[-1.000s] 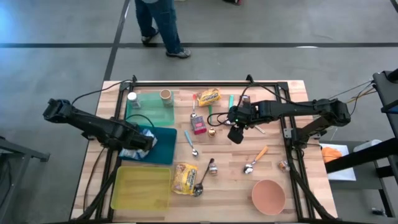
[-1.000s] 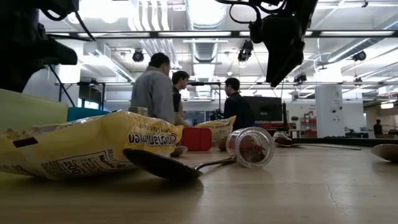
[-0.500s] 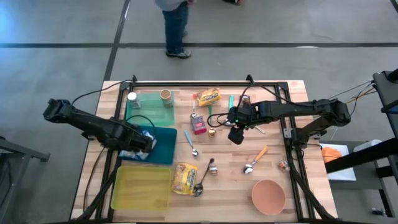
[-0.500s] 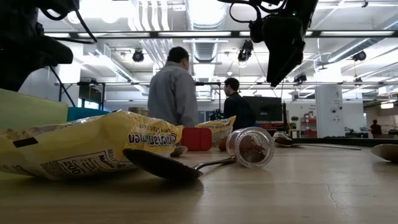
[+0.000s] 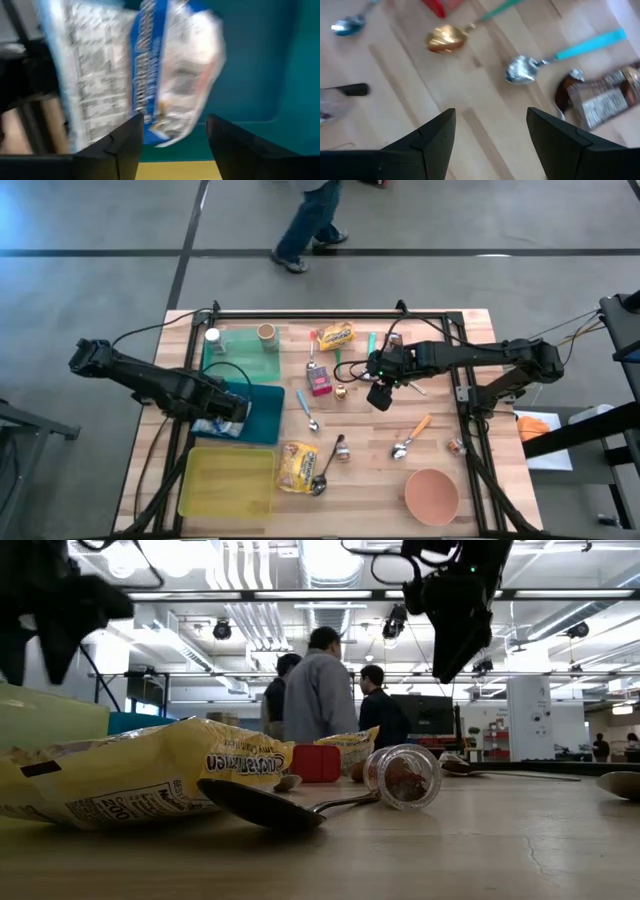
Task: Pick & Place Food Item
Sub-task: Put the silver spoon into the yellow bin
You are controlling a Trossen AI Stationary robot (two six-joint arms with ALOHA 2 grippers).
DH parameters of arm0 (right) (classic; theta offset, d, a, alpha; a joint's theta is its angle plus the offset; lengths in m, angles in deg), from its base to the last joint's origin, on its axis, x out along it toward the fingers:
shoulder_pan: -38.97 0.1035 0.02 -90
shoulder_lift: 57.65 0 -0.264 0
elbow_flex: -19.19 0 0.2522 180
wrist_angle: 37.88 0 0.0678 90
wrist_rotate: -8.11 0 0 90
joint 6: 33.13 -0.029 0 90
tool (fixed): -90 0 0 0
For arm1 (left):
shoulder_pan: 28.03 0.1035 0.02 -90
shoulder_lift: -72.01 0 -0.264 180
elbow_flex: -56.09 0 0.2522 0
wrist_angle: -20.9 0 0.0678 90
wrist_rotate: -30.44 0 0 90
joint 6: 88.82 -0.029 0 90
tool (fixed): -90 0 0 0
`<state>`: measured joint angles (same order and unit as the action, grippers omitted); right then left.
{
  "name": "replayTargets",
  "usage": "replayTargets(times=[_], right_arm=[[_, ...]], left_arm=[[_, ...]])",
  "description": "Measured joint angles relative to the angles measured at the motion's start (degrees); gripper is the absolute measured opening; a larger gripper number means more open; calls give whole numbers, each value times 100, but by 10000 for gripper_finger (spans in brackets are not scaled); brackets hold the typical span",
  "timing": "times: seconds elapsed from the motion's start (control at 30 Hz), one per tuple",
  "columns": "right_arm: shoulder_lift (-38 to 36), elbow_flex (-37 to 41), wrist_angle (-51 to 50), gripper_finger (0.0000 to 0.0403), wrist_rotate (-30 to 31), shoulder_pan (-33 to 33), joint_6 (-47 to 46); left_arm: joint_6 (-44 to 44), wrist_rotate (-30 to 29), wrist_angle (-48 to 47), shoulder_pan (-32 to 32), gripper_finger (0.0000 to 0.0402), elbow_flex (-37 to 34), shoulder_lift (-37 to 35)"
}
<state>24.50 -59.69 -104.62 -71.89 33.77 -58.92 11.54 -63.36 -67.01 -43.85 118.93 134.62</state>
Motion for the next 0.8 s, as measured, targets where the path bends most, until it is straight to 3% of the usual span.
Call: replayTargets(times=[0.4, 0.6, 0.8], right_arm=[[0, 949, -250, 242, -253, -1353, 42], [17, 1223, 1, 242, -258, -1920, 317], [173, 1421, 222, 242, -355, -2043, 403]], left_arm=[[-711, -939, 1290, 8, 230, 400, -2], [-1031, -1077, 1645, 55, 230, 394, 0], [-1468, -1097, 2275, 55, 230, 394, 0]])
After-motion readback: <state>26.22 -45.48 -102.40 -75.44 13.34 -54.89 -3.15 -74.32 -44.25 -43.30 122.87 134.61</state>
